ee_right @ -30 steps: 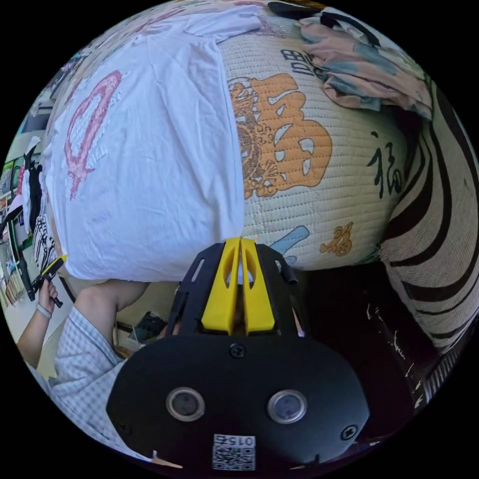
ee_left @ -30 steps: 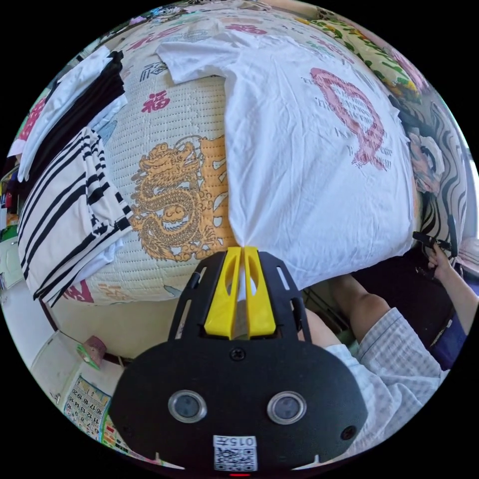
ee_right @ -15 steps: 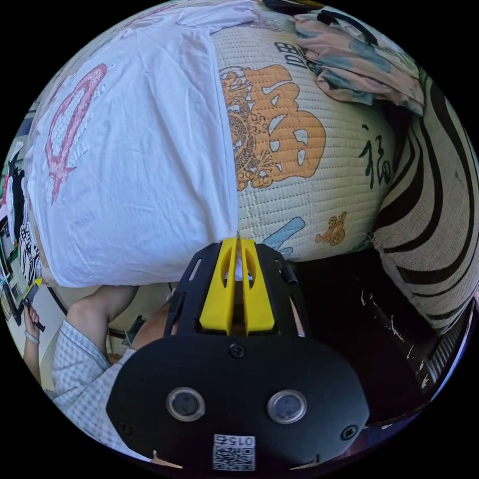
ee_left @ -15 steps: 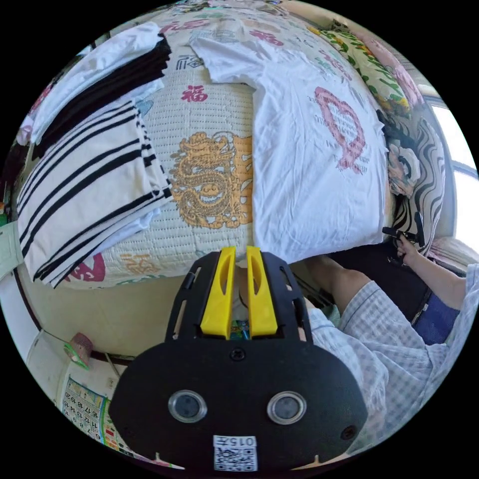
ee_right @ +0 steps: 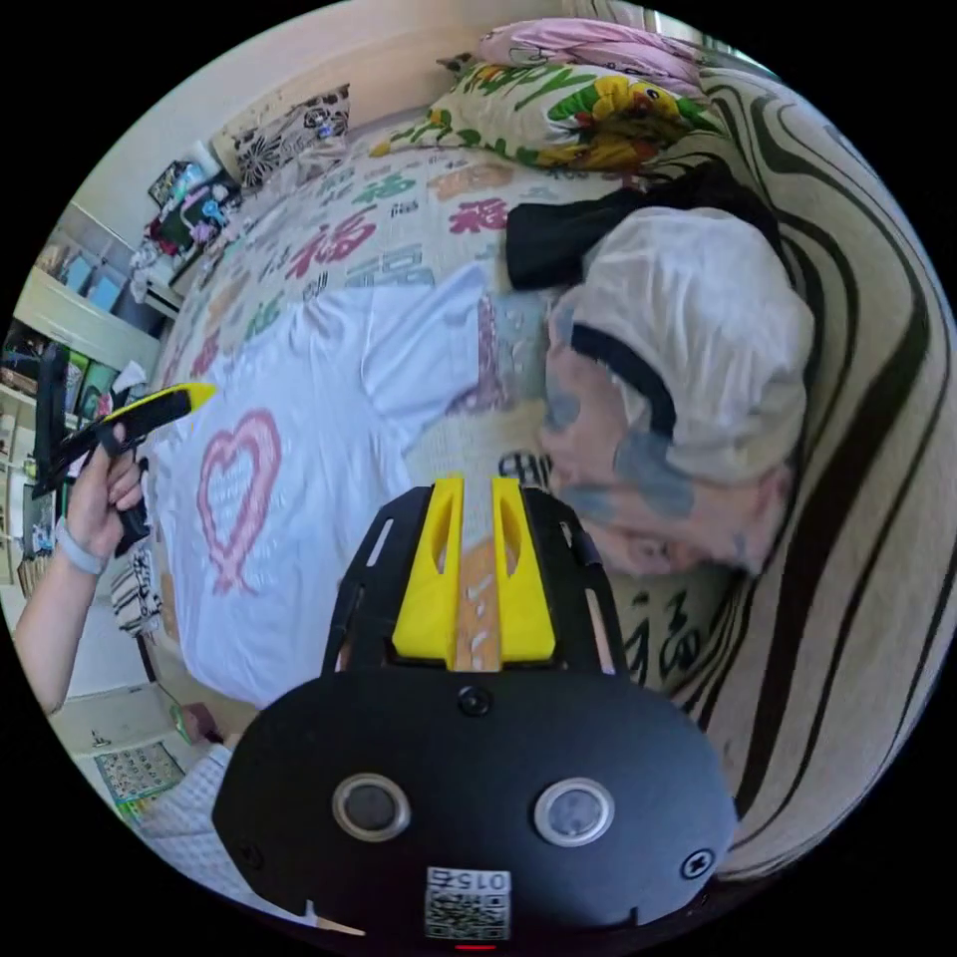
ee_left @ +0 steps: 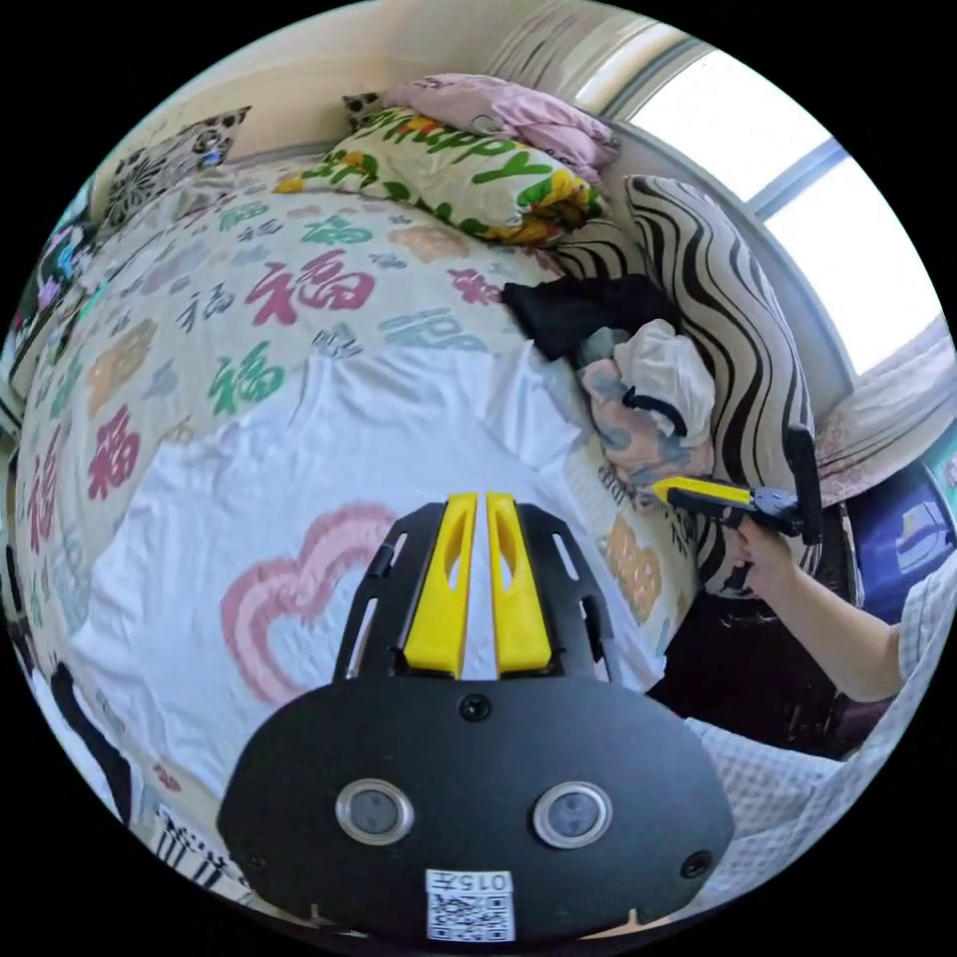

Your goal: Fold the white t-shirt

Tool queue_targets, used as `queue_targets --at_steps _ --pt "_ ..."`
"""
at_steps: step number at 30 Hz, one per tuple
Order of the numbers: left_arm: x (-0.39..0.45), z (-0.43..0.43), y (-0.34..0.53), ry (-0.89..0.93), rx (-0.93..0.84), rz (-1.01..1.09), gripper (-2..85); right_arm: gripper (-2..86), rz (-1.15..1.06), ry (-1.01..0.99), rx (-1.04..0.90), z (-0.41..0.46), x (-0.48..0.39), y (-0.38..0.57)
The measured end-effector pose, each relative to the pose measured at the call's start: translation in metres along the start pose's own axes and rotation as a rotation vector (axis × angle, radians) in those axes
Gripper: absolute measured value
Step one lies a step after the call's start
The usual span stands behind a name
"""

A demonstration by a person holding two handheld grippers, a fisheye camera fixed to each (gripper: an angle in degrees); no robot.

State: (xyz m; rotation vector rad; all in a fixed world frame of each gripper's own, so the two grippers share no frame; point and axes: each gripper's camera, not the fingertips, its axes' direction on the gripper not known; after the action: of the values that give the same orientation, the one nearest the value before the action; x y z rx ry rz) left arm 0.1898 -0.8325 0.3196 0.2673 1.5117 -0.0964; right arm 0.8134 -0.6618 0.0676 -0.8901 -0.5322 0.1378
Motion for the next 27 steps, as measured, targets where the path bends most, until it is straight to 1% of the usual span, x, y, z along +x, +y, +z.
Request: queue_targets --at_steps 1,2,4,7,9,11,13,14,15,16,18,20,23,27 --pt "0.012 0.023 -0.039 0.019 0.004 0.035 2.3 6.3 0.012 -0.042 0.016 0.004 0.011 -0.018" --pt "0.017 0.034 -0.057 0.028 0.002 0.044 2.7 6.5 0.023 -0.074 0.038 0.007 0.019 -0.033" --pt "0.033 0.076 -0.12 0.053 -0.005 0.087 4.4 6.6 0.031 -0.065 0.062 0.014 0.029 -0.05" --pt "0.049 0.128 -0.178 0.043 -0.083 0.12 6.3 7.0 -0.001 -0.085 0.014 0.035 0.037 -0.074" --pt "0.056 0.157 -0.199 0.051 -0.148 0.143 7.2 6.9 -0.023 -0.107 -0.029 0.05 0.039 -0.084" --pt "0.06 0.185 -0.213 0.003 -0.22 0.156 7.4 5.7 -0.042 -0.122 -0.097 0.068 0.042 -0.094" --pt "0.059 0.222 -0.223 -0.047 -0.349 0.179 6.4 3.8 -0.061 -0.123 -0.092 0.069 0.045 -0.098" --pt "0.058 0.231 -0.224 -0.056 -0.386 0.187 5.9 1.6 -0.071 -0.152 -0.093 0.067 0.049 -0.1" --pt "0.055 0.245 -0.224 -0.078 -0.453 0.205 4.4 0.6 -0.062 -0.17 -0.093 0.066 0.052 -0.101" --pt "0.052 0.252 -0.225 -0.102 -0.483 0.219 2.5 -0.1 -0.043 -0.192 -0.081 0.063 0.058 -0.102" --pt "0.047 0.245 -0.226 -0.086 -0.431 0.234 1.5 -0.6 -0.033 -0.223 -0.063 0.057 0.066 -0.102" --pt "0.039 0.233 -0.228 -0.034 -0.37 0.241 0.8 -0.9 -0.028 -0.266 -0.048 0.051 0.072 -0.103" --pt "0.019 0.204 -0.226 0.047 -0.286 0.244 0.3 -1.0 -0.061 -0.272 -0.015 0.041 0.07 -0.105" --pt "-0.031 0.141 -0.205 0.19 -0.118 0.17 -0.1 -0.9 -0.097 -0.315 0.049 0.019 0.058 -0.112"
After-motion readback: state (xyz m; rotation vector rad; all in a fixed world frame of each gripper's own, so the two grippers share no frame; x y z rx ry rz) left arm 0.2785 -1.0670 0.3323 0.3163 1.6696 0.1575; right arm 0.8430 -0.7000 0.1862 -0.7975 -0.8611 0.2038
